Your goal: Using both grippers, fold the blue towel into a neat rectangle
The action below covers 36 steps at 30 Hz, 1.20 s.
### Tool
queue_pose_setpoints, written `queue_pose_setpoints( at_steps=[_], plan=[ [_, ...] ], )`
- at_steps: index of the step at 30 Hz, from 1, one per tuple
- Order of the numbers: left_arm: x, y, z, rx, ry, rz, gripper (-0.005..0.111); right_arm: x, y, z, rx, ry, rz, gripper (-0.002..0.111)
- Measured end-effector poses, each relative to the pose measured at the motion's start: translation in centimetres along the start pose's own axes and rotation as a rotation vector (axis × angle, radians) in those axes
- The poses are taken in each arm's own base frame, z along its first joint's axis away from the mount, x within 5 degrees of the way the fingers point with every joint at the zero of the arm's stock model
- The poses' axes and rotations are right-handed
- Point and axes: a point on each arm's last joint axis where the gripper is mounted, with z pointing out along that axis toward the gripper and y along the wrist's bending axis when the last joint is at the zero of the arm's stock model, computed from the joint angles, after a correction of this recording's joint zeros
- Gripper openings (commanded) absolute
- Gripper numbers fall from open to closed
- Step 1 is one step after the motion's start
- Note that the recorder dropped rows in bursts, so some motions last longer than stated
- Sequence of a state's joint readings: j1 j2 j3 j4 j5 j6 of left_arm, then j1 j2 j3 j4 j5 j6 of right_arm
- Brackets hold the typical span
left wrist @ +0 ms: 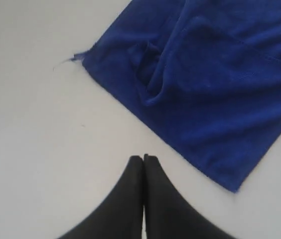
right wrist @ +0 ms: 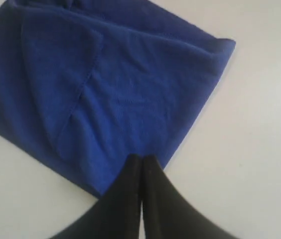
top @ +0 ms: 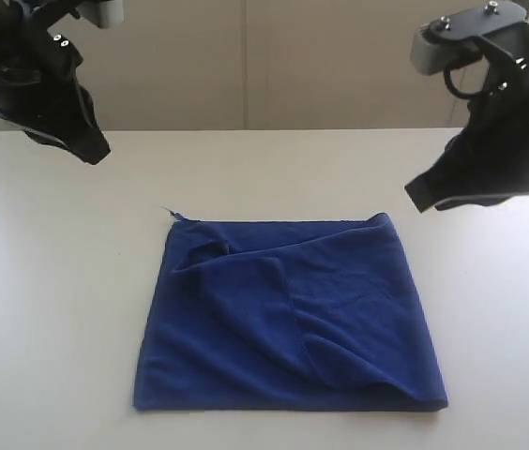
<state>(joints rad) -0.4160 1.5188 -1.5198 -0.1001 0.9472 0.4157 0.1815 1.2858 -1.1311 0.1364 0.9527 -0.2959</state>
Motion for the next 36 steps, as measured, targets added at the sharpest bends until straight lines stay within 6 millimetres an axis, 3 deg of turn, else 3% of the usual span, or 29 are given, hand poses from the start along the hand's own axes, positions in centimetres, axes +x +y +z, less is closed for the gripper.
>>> queue_pose_setpoints(
  at_steps=[5, 8, 10, 11, 15, 18, 23, 25, 30, 32, 36],
  plan=[
    [-0.7, -0.6, 1.4, 0.111, -0.034, 0.097, 0.0, 1.0, 0.6, -0.4, -0.035, 0.006, -0.016, 0.0],
    [-1.0, -0.5, 3.8, 0.188, -0.009, 0.083, 0.0, 0.8, 1.2, -0.5, -0.098, -0.03, -0.047, 0.0],
    [-0.9, -0.2, 6.6, 0.236, 0.042, 0.065, 0.0, 0.4, 1.9, -0.2, -0.176, -0.092, -0.101, 0.003],
    [-0.8, -0.1, 8.5, 0.269, 0.074, 0.05, 0.0, 0.3, 2.1, 0.3, -0.204, -0.108, -0.133, 0.006],
    [-1.7, 0.0, 11.6, 0.381, 0.075, -0.021, 0.0, 1.0, 2.0, 3.5, -0.23, -0.052, -0.147, 0.021],
    [-2.6, 0.4, 12.6, 0.392, 0.058, -0.028, 0.0, 1.6, 2.0, 5.4, -0.257, -0.017, -0.106, 0.024],
    [-5.3, 3.3, 14.3, 0.389, 0.064, 0.0, 0.0, 1.7, 2.6, 7.6, -0.348, -0.046, -0.108, 0.024],
    [-5.0, 4.9, 16.0, 0.387, 0.098, 0.009, 0.0, 1.7, 2.6, 8.6, -0.363, -0.04, -0.113, 0.024],
    [-4.1, 6.9, 17.5, 0.378, 0.108, 0.038, 0.0, 1.7, 2.7, 10.4, -0.373, -0.021, -0.104, 0.032],
    [-3.8, 7.3, 17.7, 0.37, 0.101, 0.046, 0.006, 1.6, 2.8, 11.1, -0.362, -0.03, -0.135, 0.037],
    [-4.3, 7.3, 17.8, 0.369, 0.048, 0.041, 0.028, 1.2, 3.6, 12.6, -0.323, -0.06, -0.215, 0.045]
  ],
)
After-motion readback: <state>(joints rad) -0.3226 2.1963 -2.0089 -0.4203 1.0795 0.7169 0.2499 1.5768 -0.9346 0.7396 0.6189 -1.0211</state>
